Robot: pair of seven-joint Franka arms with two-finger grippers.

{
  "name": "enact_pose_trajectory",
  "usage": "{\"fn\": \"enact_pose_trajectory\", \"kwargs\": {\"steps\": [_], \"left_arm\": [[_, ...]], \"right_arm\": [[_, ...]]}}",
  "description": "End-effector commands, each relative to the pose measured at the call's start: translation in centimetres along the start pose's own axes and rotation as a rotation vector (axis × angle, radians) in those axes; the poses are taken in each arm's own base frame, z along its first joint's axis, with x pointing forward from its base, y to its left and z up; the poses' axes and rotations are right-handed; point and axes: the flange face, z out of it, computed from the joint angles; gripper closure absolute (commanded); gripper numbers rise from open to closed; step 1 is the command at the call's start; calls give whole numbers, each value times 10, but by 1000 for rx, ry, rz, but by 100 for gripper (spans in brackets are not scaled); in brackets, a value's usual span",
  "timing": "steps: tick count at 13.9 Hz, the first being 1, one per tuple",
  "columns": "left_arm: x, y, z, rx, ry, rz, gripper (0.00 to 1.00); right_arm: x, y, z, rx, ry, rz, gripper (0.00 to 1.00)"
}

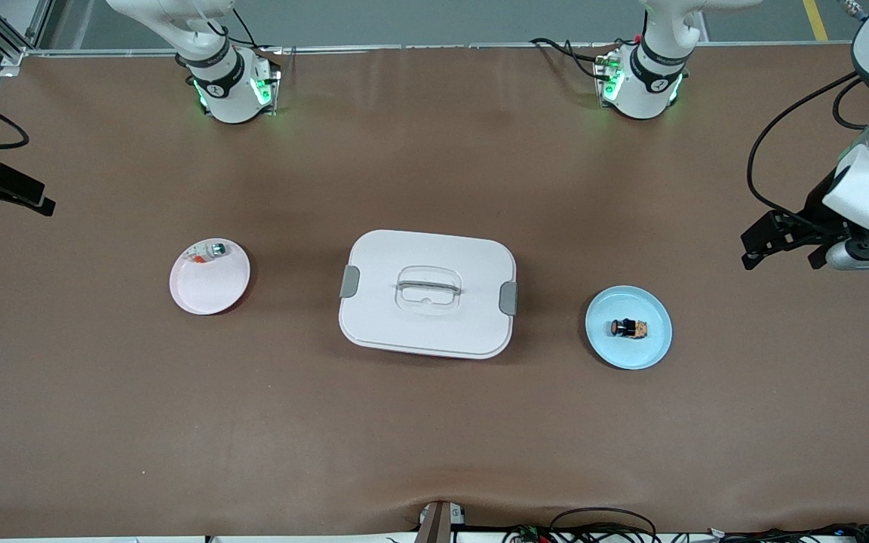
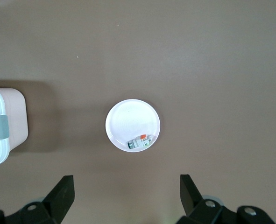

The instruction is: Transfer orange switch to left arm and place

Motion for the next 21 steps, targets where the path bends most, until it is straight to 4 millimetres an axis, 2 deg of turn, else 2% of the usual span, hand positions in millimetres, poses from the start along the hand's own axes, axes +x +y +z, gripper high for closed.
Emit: {"fn": "enact_pose_trajectory", "kwargs": {"steps": [1, 3, 7, 13, 16, 21], "left_arm": [[19, -1, -13, -13, -23, -16, 0], [28, 3, -23, -14, -31, -11, 0], [17, -2, -29, -1, -91, -13, 0], [12, 7, -27, 10, -127, 0, 0], [12, 7, -24, 10, -131, 3, 0], [13, 5, -22, 9, -133, 6, 0]], "right_arm": [[-6, 1, -4, -11, 13, 5, 0], [-7, 1, -6, -10, 18, 3, 0], [-8, -3, -9, -9, 15, 6, 0], [-8, -4, -10, -12, 19, -17, 0], [-7, 0, -11, -28, 27, -104, 0], [-7, -1, -12, -35, 35, -102, 0]]}}
